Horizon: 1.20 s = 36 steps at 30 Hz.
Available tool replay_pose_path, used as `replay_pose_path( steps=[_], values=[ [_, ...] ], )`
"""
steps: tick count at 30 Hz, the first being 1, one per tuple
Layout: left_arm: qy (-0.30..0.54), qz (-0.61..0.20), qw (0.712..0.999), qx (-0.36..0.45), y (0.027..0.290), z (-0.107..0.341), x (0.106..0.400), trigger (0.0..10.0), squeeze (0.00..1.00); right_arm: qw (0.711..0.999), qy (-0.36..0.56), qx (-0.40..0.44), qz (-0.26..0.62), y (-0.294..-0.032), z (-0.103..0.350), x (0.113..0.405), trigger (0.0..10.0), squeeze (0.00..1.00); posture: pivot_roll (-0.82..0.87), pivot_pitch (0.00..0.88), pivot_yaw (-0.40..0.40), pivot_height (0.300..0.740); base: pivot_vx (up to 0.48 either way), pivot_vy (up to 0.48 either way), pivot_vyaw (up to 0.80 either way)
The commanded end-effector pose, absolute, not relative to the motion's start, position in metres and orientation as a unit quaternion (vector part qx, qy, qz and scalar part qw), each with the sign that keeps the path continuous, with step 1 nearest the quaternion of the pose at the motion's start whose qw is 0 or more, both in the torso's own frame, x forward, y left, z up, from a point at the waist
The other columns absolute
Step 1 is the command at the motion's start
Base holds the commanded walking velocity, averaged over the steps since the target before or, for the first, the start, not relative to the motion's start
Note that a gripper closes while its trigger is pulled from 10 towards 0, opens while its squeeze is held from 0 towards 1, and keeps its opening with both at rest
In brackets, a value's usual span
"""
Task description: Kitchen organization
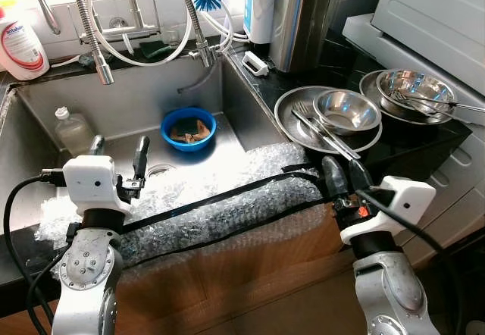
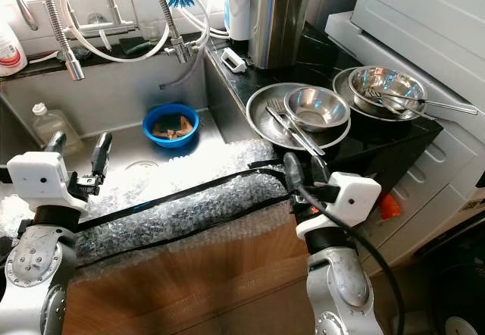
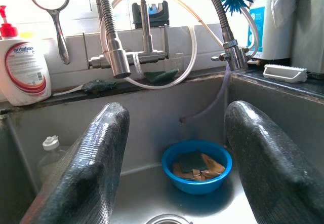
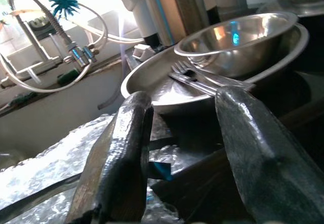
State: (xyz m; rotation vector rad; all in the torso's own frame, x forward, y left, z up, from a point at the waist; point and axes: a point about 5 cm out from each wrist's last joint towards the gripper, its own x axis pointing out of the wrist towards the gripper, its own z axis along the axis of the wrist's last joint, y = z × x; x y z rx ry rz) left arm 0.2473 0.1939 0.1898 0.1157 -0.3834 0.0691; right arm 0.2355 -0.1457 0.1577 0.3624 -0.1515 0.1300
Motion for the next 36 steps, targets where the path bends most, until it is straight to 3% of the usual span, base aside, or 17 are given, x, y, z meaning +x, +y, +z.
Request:
replay_pose_path(
  steps=[1, 24, 29, 36],
  values=[
    [-0.205, 0.035, 0.976, 0.059, 0.195, 0.197, 0.246, 10.0, 0.0, 0.975, -0.066, 0.203, 0.061, -0.146, 0.156, 0.237, 10.0, 0.0, -0.01, 0.114, -0.013, 0.74, 0.0, 0.0, 0.0],
    [-0.205, 0.041, 0.976, 0.061, 0.196, 0.196, 0.246, 10.0, 0.0, 0.978, -0.063, 0.184, 0.08, -0.142, 0.159, 0.238, 10.0, 0.0, -0.01, 0.116, -0.016, 0.74, 0.0, 0.0, 0.0],
    [-0.202, 0.037, 0.977, 0.061, 0.194, 0.195, 0.246, 10.0, 0.0, 0.979, -0.04, 0.197, 0.01, -0.154, 0.148, 0.239, 10.0, 0.0, -0.01, 0.116, -0.019, 0.74, 0.0, 0.0, 0.0],
    [-0.201, 0.037, 0.977, 0.063, 0.194, 0.194, 0.246, 10.0, 0.0, 0.977, -0.036, 0.21, 0.002, -0.155, 0.147, 0.239, 10.0, 0.0, -0.01, 0.115, -0.018, 0.74, 0.0, 0.0, 0.0]
  ],
)
